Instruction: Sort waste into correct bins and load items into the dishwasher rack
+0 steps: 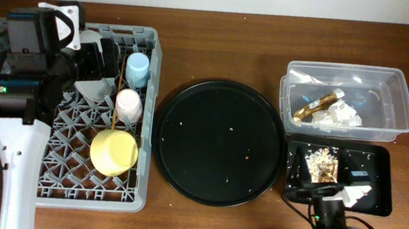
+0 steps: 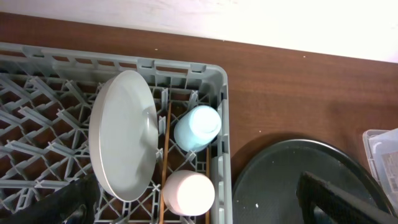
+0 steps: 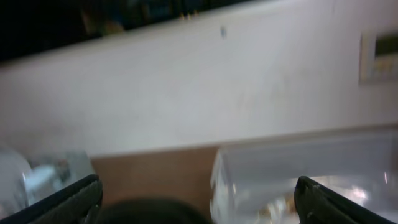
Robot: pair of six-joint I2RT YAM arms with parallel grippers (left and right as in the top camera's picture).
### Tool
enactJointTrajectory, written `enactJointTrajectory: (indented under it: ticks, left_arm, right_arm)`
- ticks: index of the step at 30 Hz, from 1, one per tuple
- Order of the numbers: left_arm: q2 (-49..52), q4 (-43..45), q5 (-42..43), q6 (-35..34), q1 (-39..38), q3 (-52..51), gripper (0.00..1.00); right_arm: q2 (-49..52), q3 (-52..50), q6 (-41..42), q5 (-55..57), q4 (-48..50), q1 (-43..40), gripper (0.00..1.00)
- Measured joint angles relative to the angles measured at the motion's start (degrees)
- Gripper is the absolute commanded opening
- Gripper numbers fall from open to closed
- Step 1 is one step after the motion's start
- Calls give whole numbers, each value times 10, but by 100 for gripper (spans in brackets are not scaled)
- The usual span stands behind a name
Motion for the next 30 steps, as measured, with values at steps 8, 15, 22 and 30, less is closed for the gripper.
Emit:
enactJointTrajectory:
  ticks: [8,15,22,30]
  left_arm:
    - [0,0,0,0,0,0,100]
    - [0,0,0,0,0,0,99]
    - [-150,-24,-3,0,-9,-13,99]
    - [-704,81,-17,0,-9,-575,99]
  right_arm:
    - [-1,-14,0,-2,-109,0,99]
    - [-1,-14,-1,-2,-109,0,99]
    - [0,-14,0,-2,-109,0,99]
    - [1,-13,-2,-4,-109,0,99]
